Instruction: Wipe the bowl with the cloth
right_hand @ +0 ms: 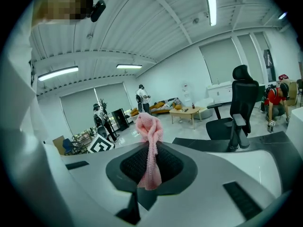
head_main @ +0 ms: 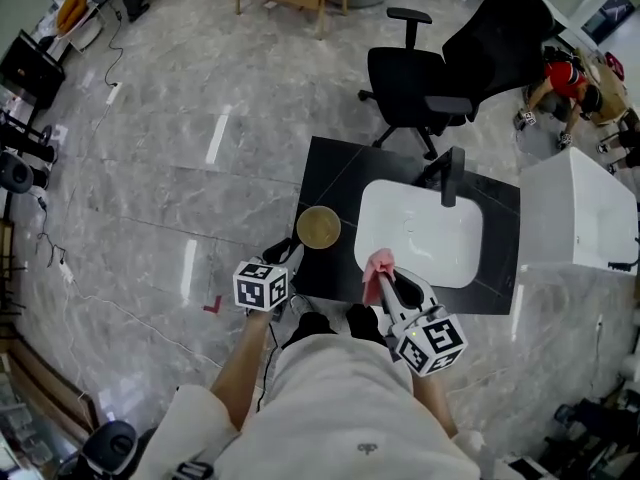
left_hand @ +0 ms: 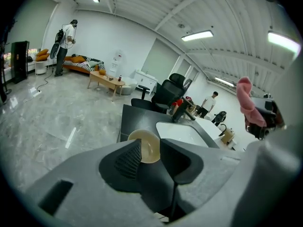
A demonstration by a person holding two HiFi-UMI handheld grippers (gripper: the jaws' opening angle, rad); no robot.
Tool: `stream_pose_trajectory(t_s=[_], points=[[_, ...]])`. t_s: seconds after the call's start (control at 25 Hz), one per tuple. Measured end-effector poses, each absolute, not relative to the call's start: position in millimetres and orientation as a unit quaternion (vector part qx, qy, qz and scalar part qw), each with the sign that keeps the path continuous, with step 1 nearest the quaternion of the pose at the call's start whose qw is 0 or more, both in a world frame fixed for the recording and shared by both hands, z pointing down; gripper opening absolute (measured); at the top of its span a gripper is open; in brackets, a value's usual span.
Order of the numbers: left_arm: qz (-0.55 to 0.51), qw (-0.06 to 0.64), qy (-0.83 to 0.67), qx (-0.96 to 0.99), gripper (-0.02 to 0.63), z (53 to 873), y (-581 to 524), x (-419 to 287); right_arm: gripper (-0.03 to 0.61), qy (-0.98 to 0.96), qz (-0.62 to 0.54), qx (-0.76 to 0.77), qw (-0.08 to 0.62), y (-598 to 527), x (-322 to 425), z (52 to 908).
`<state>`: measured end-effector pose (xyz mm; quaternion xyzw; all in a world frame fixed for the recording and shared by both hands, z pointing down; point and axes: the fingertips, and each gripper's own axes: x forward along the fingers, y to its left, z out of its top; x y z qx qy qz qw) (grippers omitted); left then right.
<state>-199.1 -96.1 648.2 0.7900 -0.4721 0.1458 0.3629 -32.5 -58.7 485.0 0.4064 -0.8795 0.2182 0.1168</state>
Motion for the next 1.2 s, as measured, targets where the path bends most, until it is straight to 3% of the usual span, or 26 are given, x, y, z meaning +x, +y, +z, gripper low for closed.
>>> stream_pose_trajectory(t_s=[0.28, 0.48, 1.2], points=[[0.135, 0.421, -0.465, 0.767, 0.127, 687.1, -118.5, -200.3, 0.026, -0.859, 0.228, 0.442, 0.127, -57.5, -15.9, 495.1], [0.071, 0.503, -0.464, 0.726, 0.141, 708.3, -129.2, -202.1, 0.026, -0.845, 0.231, 0.466, 0.125, -57.4, -1.8, 495.3], [0.102, 0.553, -0.484, 0.670, 0.160, 762.9, -145.3, -199.5, 0.026, -0.830, 0.230, 0.493, 0.124, -65.2, 22.2, 499.7]])
